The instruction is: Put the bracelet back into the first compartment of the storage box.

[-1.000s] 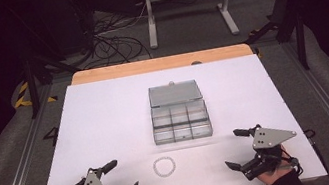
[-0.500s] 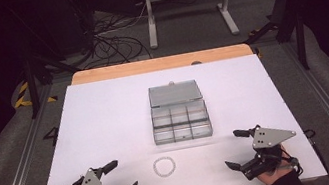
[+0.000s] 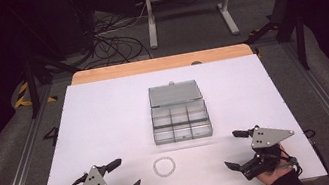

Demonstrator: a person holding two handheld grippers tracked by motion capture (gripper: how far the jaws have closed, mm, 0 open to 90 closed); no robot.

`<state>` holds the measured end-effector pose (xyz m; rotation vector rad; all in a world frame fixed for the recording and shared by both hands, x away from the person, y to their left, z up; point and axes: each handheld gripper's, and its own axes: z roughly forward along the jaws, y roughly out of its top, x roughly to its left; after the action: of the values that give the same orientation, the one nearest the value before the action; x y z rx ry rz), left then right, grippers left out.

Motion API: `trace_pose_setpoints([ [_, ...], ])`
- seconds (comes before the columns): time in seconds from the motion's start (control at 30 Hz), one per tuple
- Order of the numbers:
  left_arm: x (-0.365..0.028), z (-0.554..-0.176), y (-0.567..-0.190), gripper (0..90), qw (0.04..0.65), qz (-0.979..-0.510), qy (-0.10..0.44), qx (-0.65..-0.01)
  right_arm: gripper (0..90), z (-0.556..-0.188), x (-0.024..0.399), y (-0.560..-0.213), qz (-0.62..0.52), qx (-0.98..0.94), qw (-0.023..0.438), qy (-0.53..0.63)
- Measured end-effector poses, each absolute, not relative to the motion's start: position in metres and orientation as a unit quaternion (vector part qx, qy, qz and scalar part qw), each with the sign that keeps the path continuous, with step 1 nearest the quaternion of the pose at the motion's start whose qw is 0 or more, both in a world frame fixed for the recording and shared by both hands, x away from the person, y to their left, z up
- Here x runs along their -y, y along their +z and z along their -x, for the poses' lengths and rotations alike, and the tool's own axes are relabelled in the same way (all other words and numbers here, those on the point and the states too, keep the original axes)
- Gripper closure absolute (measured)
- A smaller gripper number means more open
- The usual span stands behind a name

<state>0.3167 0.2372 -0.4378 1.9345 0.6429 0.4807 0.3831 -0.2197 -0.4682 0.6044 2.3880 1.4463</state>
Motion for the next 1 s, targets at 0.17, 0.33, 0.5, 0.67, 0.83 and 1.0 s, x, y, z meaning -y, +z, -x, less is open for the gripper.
trace_pose_setpoints([
  [0.17,-0.234,-0.321,-0.435,19.7,0.5,-0.802,0.192,-0.266,2.3,-0.384,0.219,-0.469,-0.209,-0.829,0.141,0.499],
  [0.33,-0.227,-0.328,-0.432,20.1,0.498,-0.804,0.183,-0.266,2.3,-0.384,0.219,-0.469,-0.209,-0.83,0.138,0.499],
  [0.5,-0.22,-0.334,-0.43,20.4,0.504,-0.803,0.171,-0.267,2.3,-0.384,0.218,-0.469,-0.208,-0.83,0.137,0.498],
  [0.67,-0.211,-0.339,-0.428,20.6,0.506,-0.805,0.162,-0.262,2.3,-0.383,0.22,-0.469,-0.208,-0.83,0.137,0.5],
  [0.83,-0.204,-0.344,-0.427,20.6,0.503,-0.809,0.16,-0.258,2.3,-0.383,0.22,-0.469,-0.207,-0.829,0.135,0.501],
  [1.0,-0.198,-0.348,-0.426,20.7,0.503,-0.81,0.158,-0.257,2.3,-0.383,0.22,-0.469,-0.208,-0.829,0.134,0.501],
])
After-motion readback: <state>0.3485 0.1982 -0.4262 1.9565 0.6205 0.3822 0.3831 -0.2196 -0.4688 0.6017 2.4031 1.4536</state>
